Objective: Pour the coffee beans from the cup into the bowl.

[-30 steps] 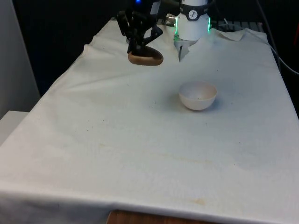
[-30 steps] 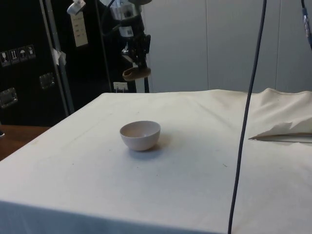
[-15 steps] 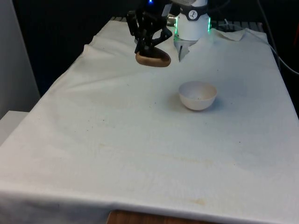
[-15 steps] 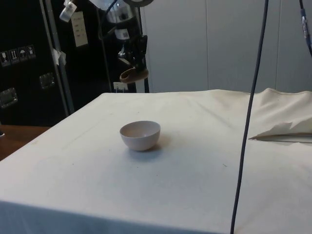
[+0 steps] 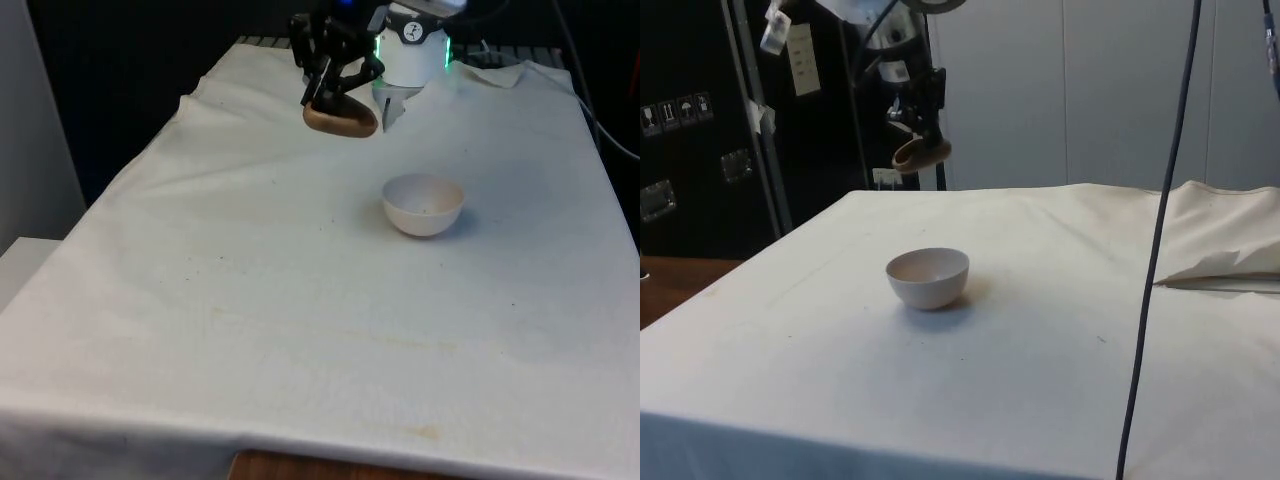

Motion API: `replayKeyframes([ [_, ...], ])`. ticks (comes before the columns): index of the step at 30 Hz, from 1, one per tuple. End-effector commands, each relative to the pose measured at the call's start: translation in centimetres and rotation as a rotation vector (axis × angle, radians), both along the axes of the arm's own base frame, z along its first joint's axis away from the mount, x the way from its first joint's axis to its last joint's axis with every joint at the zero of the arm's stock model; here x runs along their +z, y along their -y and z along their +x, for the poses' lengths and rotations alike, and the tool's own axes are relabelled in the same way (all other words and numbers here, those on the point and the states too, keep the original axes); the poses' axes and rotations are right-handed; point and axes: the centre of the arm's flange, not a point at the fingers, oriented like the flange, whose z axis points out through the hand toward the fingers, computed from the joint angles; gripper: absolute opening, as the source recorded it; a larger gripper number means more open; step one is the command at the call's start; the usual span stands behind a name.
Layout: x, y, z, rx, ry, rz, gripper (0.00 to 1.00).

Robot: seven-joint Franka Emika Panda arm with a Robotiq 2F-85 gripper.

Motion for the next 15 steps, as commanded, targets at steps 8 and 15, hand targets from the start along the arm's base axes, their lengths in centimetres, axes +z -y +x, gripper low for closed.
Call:
replayKeyframes([
  [8, -1.1, -1.2, -0.8, 0.002, -0.006, -0.028, 0.00],
  [15, -1.8, -2.6, -1.3, 0.002, -0.008, -0.074, 0.00],
])
